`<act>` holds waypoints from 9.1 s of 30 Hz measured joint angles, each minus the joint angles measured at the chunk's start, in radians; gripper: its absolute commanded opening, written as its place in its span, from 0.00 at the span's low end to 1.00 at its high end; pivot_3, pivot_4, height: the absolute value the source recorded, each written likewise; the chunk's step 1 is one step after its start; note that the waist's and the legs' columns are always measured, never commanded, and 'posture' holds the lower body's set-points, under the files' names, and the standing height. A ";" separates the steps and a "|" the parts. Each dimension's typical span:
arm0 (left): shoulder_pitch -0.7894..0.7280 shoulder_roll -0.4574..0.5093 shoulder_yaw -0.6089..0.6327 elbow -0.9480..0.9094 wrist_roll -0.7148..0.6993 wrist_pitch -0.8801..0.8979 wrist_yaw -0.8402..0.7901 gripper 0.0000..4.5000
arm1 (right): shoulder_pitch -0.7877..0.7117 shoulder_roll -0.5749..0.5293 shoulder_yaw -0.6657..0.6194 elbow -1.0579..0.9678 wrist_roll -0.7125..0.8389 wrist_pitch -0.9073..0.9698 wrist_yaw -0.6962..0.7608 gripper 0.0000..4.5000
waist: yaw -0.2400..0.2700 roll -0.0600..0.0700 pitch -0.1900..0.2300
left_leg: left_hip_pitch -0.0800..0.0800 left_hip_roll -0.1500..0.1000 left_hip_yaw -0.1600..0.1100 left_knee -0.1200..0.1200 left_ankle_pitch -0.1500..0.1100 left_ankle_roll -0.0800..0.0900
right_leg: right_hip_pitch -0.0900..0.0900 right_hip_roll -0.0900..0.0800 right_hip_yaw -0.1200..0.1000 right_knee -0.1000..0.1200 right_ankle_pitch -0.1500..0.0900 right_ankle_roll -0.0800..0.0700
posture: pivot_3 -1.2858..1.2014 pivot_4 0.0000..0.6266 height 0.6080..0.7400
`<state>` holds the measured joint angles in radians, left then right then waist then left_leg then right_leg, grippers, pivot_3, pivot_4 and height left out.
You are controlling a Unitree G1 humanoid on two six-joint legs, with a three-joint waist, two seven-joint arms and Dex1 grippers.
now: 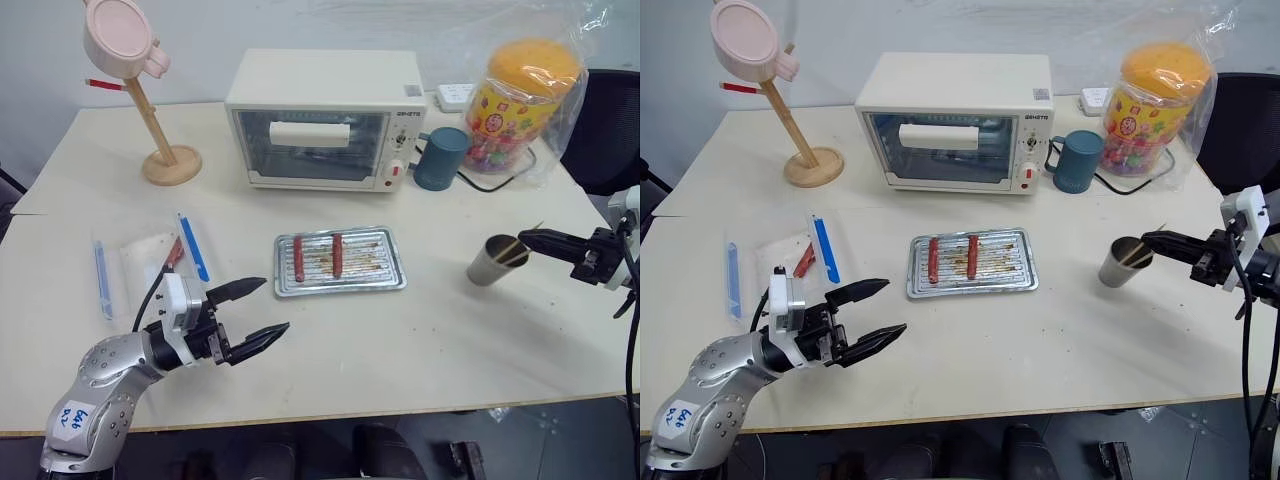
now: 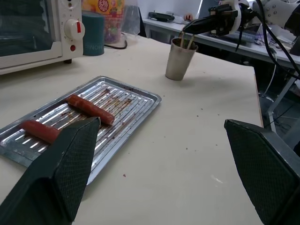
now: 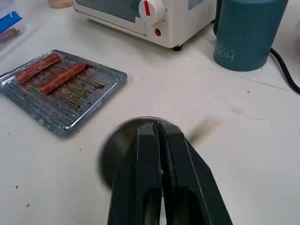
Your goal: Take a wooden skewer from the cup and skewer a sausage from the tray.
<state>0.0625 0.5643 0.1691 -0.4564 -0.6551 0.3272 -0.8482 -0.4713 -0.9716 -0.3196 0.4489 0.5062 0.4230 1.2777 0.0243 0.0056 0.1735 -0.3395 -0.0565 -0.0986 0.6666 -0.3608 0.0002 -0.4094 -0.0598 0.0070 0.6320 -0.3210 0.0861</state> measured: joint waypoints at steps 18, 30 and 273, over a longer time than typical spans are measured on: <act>-0.064 -0.034 -0.037 0.082 0.005 -0.007 -0.034 1.00 | -0.258 -0.222 0.000 0.012 0.079 0.269 0.189 0.00 | 0.000 0.003 0.002 | -0.003 0.000 0.000 0.000 0.000 0.000 | -0.002 0.000 0.000 -0.001 0.000 0.000 | 0.52 0.24 1.00; -0.238 -0.155 -0.078 0.101 -0.063 0.040 -0.026 1.00 | -0.363 0.154 -0.115 -0.214 0.455 0.631 -0.013 0.00 | -0.002 -0.001 0.003 | -0.005 0.000 -0.001 0.004 0.000 -0.001 | -0.003 0.000 -0.001 0.003 0.000 0.001 | 0.52 0.24 1.00; -0.095 0.143 0.017 0.119 -0.026 0.070 -0.237 0.00 | -0.148 0.241 0.588 -0.695 -0.218 -0.012 -0.006 0.17 | -0.024 -0.004 0.002 | -0.019 -0.001 -0.002 0.013 -0.001 -0.001 | -0.018 -0.001 -0.001 0.010 0.001 0.000 | 0.52 0.24 1.00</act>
<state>-0.0329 0.7071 0.1856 -0.3377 -0.6815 0.3971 -1.0854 -0.6188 -0.7303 0.2688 -0.2458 0.2883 0.4106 1.2717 -0.0001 0.0013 0.1757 -0.3584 -0.0579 -0.1007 0.6800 -0.3620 -0.0011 -0.4276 -0.0604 0.0060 0.6417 -0.3202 0.0858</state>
